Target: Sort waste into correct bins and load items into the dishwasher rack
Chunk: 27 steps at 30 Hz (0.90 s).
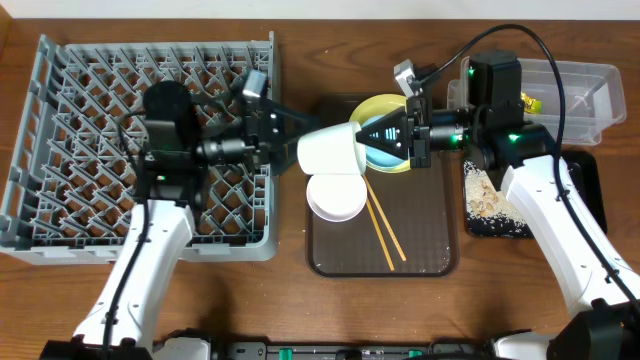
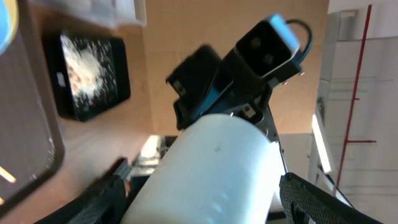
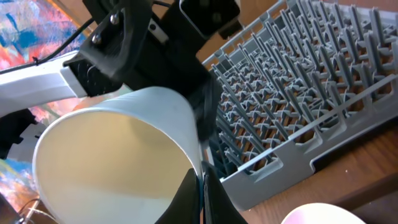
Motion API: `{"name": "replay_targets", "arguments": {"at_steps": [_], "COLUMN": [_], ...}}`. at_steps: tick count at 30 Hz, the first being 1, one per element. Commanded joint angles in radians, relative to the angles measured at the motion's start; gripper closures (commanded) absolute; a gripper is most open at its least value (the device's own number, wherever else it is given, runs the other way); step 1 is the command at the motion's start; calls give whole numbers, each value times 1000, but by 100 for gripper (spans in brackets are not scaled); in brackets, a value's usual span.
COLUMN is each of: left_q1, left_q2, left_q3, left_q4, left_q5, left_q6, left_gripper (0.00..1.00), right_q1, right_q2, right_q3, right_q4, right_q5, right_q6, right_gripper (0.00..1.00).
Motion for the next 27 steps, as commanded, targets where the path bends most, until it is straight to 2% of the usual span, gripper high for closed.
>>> {"name": "replay_targets", "arguments": {"at_steps": [1,9,12,14,27], "left_q1": [-25,-46,-47,-49,-50], "left_q2": [-3,-3,-3,-3,-3], "left_q3": [15,15,15,15,15], "left_q4": [10,106,164,192,203], "left_q5": [32,39,36,36,39], "left_q6": [-42,-131,-178,-201,-201], "left_gripper": [19,20,28,29,30], "right_q1": [-6,-6,-6,-6,-5], "right_q2": [-6,-6,-6,-6,-6], "right_q3": [7,7,7,7,7], "right_q4": [24,42,41,39,42], "right_q5": [-27,-3,32,55,116], "right_q6": [2,2,2,2,2], "right_gripper": [99,99,99,99,99]}}
